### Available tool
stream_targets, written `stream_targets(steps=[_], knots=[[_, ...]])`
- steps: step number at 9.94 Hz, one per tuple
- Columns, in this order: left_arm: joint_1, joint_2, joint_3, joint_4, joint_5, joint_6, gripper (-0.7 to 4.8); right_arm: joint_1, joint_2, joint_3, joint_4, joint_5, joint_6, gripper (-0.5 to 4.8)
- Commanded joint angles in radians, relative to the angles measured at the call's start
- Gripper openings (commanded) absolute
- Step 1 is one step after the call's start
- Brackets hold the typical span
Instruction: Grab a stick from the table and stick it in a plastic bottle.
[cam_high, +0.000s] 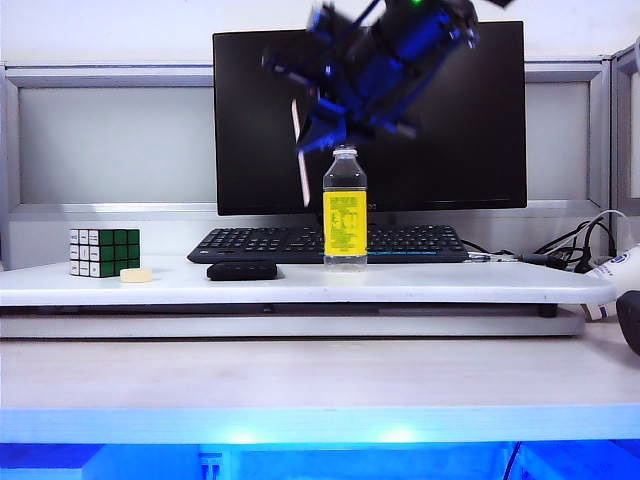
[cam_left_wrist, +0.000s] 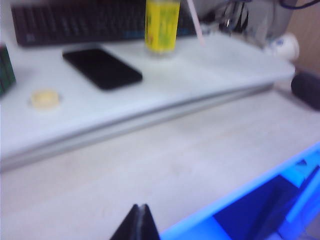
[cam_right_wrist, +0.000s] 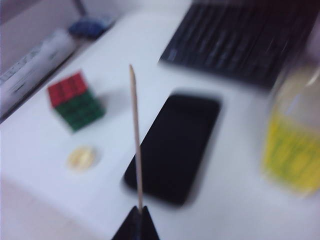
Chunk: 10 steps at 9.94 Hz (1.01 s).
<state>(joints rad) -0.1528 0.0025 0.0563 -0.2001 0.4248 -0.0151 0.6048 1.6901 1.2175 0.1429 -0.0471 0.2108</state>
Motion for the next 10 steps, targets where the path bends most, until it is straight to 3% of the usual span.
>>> stream_targets(steps=[1,4,6,10], knots=[[-0.001,0.001,0.001,0.043,0.006,0.003,-0.06,-0.029,-0.005,0.074,0.021,0.056,-0.169,-0.09],[-0.001,0.001,0.001,0.1,0.006,0.002,-0.06,-0.074,-0.005,0.108,0.055,0.056,-0.191,-0.09],[-0.001,0.001,0.002,0.174,0.006,0.0,-0.06,-0.121,-0.003,0.121,0.171,0.054,-0.216,-0.09],[-0.001,0.001,0.001,0.188,0.006,0.0,-0.06,-0.148,0.024,0.158,0.24,0.032,-0.242,-0.09]])
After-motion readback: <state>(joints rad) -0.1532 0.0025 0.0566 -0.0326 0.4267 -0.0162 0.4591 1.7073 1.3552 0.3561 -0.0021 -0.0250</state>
